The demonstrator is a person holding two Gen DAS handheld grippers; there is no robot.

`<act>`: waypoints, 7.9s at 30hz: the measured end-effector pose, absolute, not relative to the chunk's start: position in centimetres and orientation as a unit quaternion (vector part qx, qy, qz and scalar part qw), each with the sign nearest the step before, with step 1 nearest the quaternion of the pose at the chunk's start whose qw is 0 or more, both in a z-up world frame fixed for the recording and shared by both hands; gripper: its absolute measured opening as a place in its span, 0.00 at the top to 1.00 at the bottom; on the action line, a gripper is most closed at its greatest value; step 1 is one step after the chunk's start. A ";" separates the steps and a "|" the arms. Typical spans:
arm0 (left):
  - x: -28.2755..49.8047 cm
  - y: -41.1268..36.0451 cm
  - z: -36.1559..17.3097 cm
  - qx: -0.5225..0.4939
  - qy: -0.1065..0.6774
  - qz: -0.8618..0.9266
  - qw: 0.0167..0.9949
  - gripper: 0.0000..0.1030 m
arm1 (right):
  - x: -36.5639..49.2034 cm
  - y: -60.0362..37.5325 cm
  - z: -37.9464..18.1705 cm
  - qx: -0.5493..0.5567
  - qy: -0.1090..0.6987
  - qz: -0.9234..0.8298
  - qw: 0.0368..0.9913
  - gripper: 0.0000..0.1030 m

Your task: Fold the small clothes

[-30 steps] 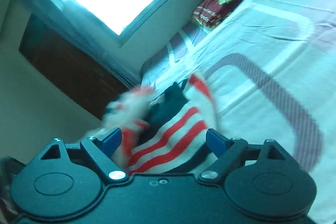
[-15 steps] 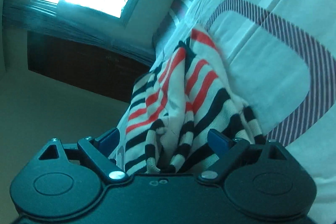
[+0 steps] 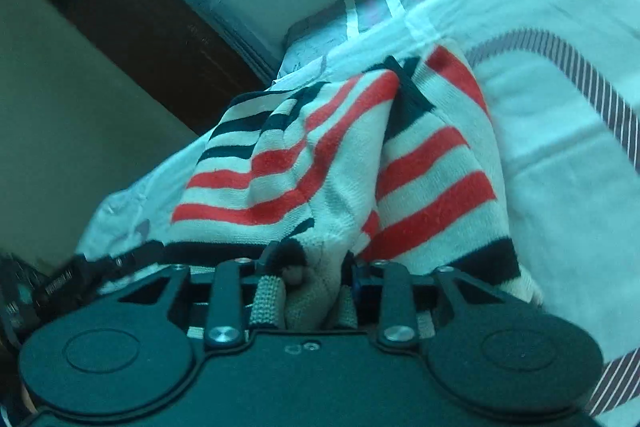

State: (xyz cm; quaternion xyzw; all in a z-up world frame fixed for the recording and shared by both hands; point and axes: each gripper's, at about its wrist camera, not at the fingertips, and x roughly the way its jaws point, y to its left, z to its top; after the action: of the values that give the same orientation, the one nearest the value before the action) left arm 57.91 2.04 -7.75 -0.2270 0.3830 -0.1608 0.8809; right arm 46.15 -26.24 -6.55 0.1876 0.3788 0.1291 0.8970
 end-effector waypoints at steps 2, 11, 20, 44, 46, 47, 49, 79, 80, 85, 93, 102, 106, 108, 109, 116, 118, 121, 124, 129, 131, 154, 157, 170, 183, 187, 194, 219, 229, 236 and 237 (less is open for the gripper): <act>58.0 1.4 -7.4 -0.215 0.382 -0.164 0.884 0.16 | 45.4 -24.2 -5.4 0.088 0.349 0.114 0.926 0.75; 57.7 -1.9 -6.3 -0.184 0.378 -0.176 0.890 0.17 | 44.2 -25.6 -2.6 0.014 0.269 0.065 0.961 0.76; 57.4 -3.1 -6.6 -0.159 0.384 -0.173 0.893 0.16 | 46.0 -29.8 -7.3 0.156 0.342 0.061 0.924 0.73; 55.3 -3.2 -5.6 -0.085 0.388 -0.196 0.897 0.16 | 40.5 -34.5 -10.2 0.373 0.342 0.058 0.860 0.81; 54.9 -3.7 -5.6 -0.062 0.377 -0.190 0.904 0.14 | 40.5 -34.9 -10.8 0.388 0.335 0.064 0.856 0.83; 54.8 -3.6 -5.6 -0.063 0.375 -0.189 0.905 0.13 | 40.4 -34.9 -10.8 0.387 0.336 0.066 0.856 0.83; 54.8 -3.2 -5.1 -0.078 0.384 -0.185 0.901 0.13 | 40.5 -34.7 -10.2 0.373 0.344 0.071 0.859 0.81; 58.4 -2.8 -4.3 -0.115 0.382 -0.186 0.898 0.15 | 48.8 -36.6 -6.9 0.257 0.324 0.070 0.908 0.60; 59.1 -2.9 -4.6 -0.116 0.385 -0.186 0.896 0.15 | 49.9 -36.7 -7.4 0.260 0.331 0.075 0.904 0.60; 61.6 -3.6 -5.4 -0.102 0.400 -0.189 0.891 0.14 | 51.3 -34.3 -7.0 0.141 0.292 0.099 0.941 0.85; 61.4 -4.1 -6.2 -0.066 0.403 -0.175 0.896 0.11 | 52.6 -33.0 -8.5 0.047 0.300 0.094 0.948 0.86; 59.4 -5.0 -2.6 -0.038 0.365 -0.187 0.911 0.10 | 48.5 -34.3 -4.8 0.112 0.265 0.089 0.953 0.74; 59.0 -6.5 -3.0 -0.020 0.375 -0.198 0.905 0.10 | 46.3 -32.2 -4.4 0.061 0.281 0.122 0.950 0.79; 58.8 -6.5 -3.8 -0.021 0.382 -0.193 0.903 0.10 | 46.2 -30.9 -5.8 0.010 0.314 0.104 0.944 0.82; 58.7 -6.3 -4.2 -0.030 0.386 -0.193 0.901 0.10 | 46.0 -30.8 -6.6 0.000 0.326 0.096 0.940 0.82; 57.2 -4.5 -3.7 -0.054 0.376 -0.193 0.905 0.10 | 43.2 -33.5 -5.5 0.113 0.279 0.101 0.948 0.82; 56.3 -4.2 -3.5 -0.061 0.376 -0.199 0.903 0.10 | 41.7 -33.4 -4.6 0.107 0.265 0.115 0.951 0.83; 55.3 -3.5 -4.0 -0.083 0.378 -0.205 0.899 0.10 | 40.6 -32.9 -4.7 0.093 0.269 0.142 0.948 0.83; 54.6 -3.1 -4.7 -0.099 0.381 -0.199 0.897 0.10 | 40.7 -31.8 -6.1 0.047 0.298 0.130 0.945 0.86; 53.5 -3.1 -5.1 -0.101 0.386 -0.199 0.895 0.10 | 40.7 -31.8 -7.9 0.047 0.323 0.113 0.939 0.81; 53.1 -3.3 -5.5 -0.090 0.390 -0.196 0.895 0.10 | 40.6 -31.9 -8.1 0.057 0.321 0.109 0.939 0.80; 54.2 -0.4 -4.5 -0.164 0.384 -0.237 0.877 0.08 | 42.4 -38.3 -7.1 0.265 0.341 0.109 0.895 0.41; 56.5 0.3 -5.6 -0.228 0.406 -0.272 0.842 0.16 | 44.5 -39.6 -8.2 0.306 0.361 0.131 0.871 0.41; 62.9 -2.3 -9.2 -0.262 0.473 -0.298 0.787 0.16 | 51.6 -39.5 -12.0 0.370 0.432 0.202 0.798 0.36; 63.2 -3.3 -8.8 -0.234 0.478 -0.310 0.788 0.21 | 51.6 -39.6 -11.8 0.356 0.451 0.238 0.783 0.52; 64.0 -4.0 -9.0 -0.241 0.476 -0.302 0.790 0.21 | 52.8 -38.7 -11.9 0.356 0.447 0.237 0.786 0.50; 63.6 -7.1 -7.6 -0.147 0.466 -0.278 0.827 0.28 | 52.2 -36.0 -10.2 0.266 0.437 0.211 0.833 0.59; 61.7 -6.8 -5.7 -0.125 0.415 -0.290 0.853 0.49 | 50.4 -34.3 -7.5 0.258 0.390 0.205 0.860 0.66; 58.9 -2.9 -1.3 -0.134 0.381 -0.290 0.867 0.50 | 49.1 -30.7 -2.5 0.209 0.372 0.224 0.876 0.66; 55.3 4.6 1.1 -0.150 0.367 -0.257 0.881 0.50 | 48.7 -24.0 -0.3 0.173 0.365 0.264 0.876 0.66; 54.8 6.0 1.3 -0.151 0.367 -0.249 0.884 0.50 | 48.8 -22.8 -0.2 0.170 0.365 0.271 0.874 0.66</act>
State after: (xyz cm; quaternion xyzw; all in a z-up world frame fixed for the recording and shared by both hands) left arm 54.76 6.04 1.29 -0.1513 0.3666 -0.2491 0.8836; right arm 48.79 -22.77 -0.15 0.1697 0.3653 0.2708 0.8743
